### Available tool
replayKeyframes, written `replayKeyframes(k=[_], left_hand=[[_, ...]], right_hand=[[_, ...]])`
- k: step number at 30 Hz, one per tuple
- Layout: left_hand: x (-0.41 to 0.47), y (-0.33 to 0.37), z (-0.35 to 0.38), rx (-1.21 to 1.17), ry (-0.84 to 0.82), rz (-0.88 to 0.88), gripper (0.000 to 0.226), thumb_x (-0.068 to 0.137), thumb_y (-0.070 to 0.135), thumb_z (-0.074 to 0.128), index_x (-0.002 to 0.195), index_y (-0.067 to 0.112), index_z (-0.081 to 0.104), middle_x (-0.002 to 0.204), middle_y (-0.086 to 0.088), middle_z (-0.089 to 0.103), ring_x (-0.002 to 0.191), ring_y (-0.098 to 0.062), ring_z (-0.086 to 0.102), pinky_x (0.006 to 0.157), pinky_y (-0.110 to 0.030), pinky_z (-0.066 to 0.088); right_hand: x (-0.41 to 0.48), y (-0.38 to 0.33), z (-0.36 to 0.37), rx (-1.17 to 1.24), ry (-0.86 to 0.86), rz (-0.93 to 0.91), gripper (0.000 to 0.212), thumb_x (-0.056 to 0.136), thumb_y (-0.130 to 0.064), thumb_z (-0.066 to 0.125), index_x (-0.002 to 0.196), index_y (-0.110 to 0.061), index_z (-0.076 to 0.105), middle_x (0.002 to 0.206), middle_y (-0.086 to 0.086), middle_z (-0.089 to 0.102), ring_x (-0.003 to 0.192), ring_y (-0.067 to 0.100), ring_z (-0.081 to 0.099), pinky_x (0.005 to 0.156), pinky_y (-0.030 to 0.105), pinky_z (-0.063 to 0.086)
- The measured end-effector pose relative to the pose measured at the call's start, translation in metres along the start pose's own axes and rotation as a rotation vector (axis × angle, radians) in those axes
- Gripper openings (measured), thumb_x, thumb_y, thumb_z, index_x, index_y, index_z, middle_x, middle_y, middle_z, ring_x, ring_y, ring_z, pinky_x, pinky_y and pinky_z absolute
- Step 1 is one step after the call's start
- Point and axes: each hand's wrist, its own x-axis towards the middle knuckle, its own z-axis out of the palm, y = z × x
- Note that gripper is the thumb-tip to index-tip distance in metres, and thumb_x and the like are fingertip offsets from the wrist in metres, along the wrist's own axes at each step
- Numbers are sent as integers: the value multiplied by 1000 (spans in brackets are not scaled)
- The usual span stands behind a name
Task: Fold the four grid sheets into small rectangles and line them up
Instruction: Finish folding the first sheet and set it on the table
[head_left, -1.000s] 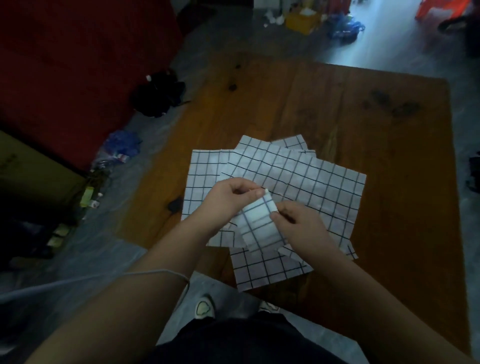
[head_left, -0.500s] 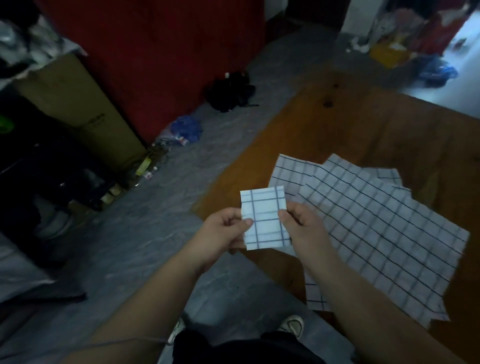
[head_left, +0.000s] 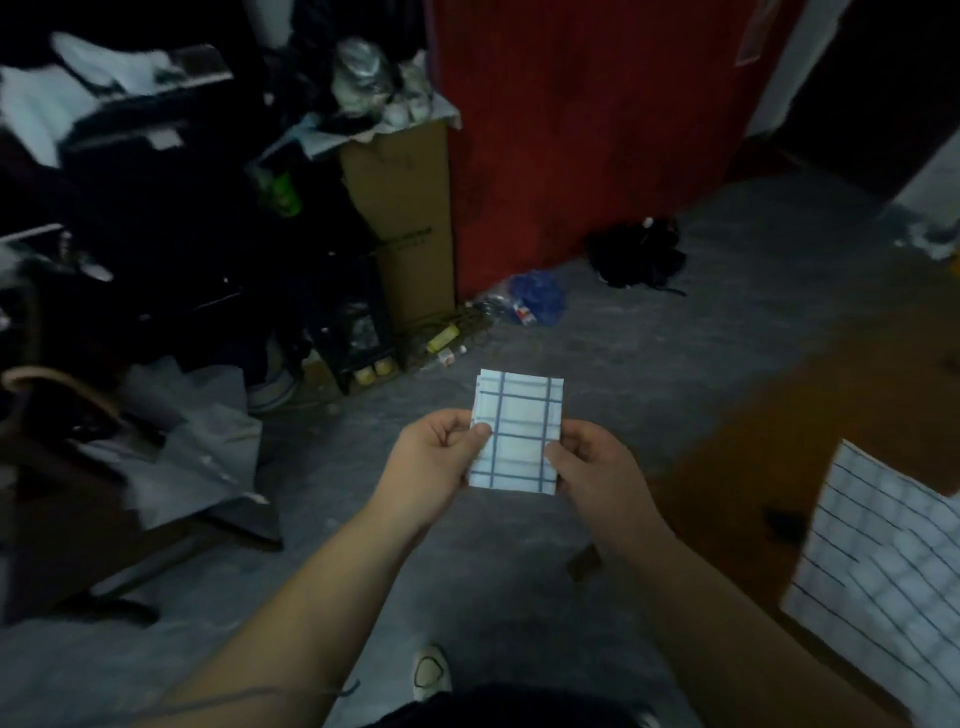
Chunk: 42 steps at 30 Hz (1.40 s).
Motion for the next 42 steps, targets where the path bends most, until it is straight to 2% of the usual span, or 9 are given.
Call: replayKeyframes(k=[4, 11, 15, 19, 21, 24, 29, 36, 42], left_hand=[[19, 16, -45, 0, 49, 4, 18, 102, 19, 57, 106, 9, 71, 93, -10, 78, 89, -28, 75, 78, -44, 62], [84, 44, -71, 33, 80, 10, 22, 103, 22, 54, 108, 14, 74, 94, -5, 78, 92, -26, 74, 79, -41, 62], [136, 62, -65, 30, 64, -8, 23, 103, 20, 55, 105, 9, 75, 94, -11, 78, 94, -34, 73, 87, -51, 59], [220, 84, -48, 64, 47, 16, 23, 103, 20, 55, 105, 9, 75, 97, -12, 77, 96, -35, 73, 91, -57, 56], [266, 100, -36, 100, 27, 35, 24, 103, 21, 55, 106, 9, 76, 98, -13, 77, 96, -35, 73, 91, -57, 56], [333, 132, -12, 151, -7, 26, 25, 103, 22, 56, 105, 8, 76, 98, -13, 77, 95, -33, 74, 88, -52, 58], [436, 179, 47, 204, -72, 58, 23, 101, 20, 58, 95, 10, 78, 87, -9, 78, 77, -19, 74, 62, -26, 55], [551, 213, 174, 283, -364, 65, 24, 101, 16, 57, 91, 5, 76, 83, -8, 77, 73, -14, 69, 64, -26, 54], [655, 224, 290, 323, -548, 47, 20, 101, 18, 57, 105, 4, 72, 97, -16, 75, 87, -28, 72, 73, -39, 61]], right_hand=[[19, -34, 38, -60, -52, -21, 20, 100, -21, 60, 99, -41, 58, 102, -14, 70, 93, 3, 68, 80, 27, 55], [78, -67, 57, -60, 22, -62, 11, 100, -15, 59, 100, -24, 64, 98, -2, 73, 72, -4, 68, 55, 7, 48], [128, -81, 49, 5, 25, -19, 10, 100, -14, 58, 98, -22, 64, 95, -1, 73, 74, 0, 71, 58, 12, 52], [208, -96, 33, 87, 16, -9, 10, 101, -20, 57, 103, -21, 66, 101, 0, 74, 92, 14, 73, 87, 39, 60], [255, -104, 23, 121, 23, -2, 9, 100, -24, 59, 102, -25, 68, 99, -1, 75, 91, 14, 74, 89, 44, 59], [324, -122, -2, 175, 62, 6, 8, 98, -24, 62, 99, -24, 71, 97, -1, 76, 90, 14, 74, 89, 47, 59], [404, -154, -67, 136, 145, -32, 6, 97, -26, 63, 99, -26, 69, 100, -4, 73, 93, 11, 71, 89, 42, 59], [471, -157, -183, 211, 399, 53, 8, 99, -25, 61, 103, -26, 67, 100, -3, 73, 91, 9, 71, 83, 33, 59], [546, -144, -268, 337, 661, 49, 10, 99, -17, 62, 95, -14, 71, 90, 4, 76, 87, 19, 74, 79, 35, 62]])
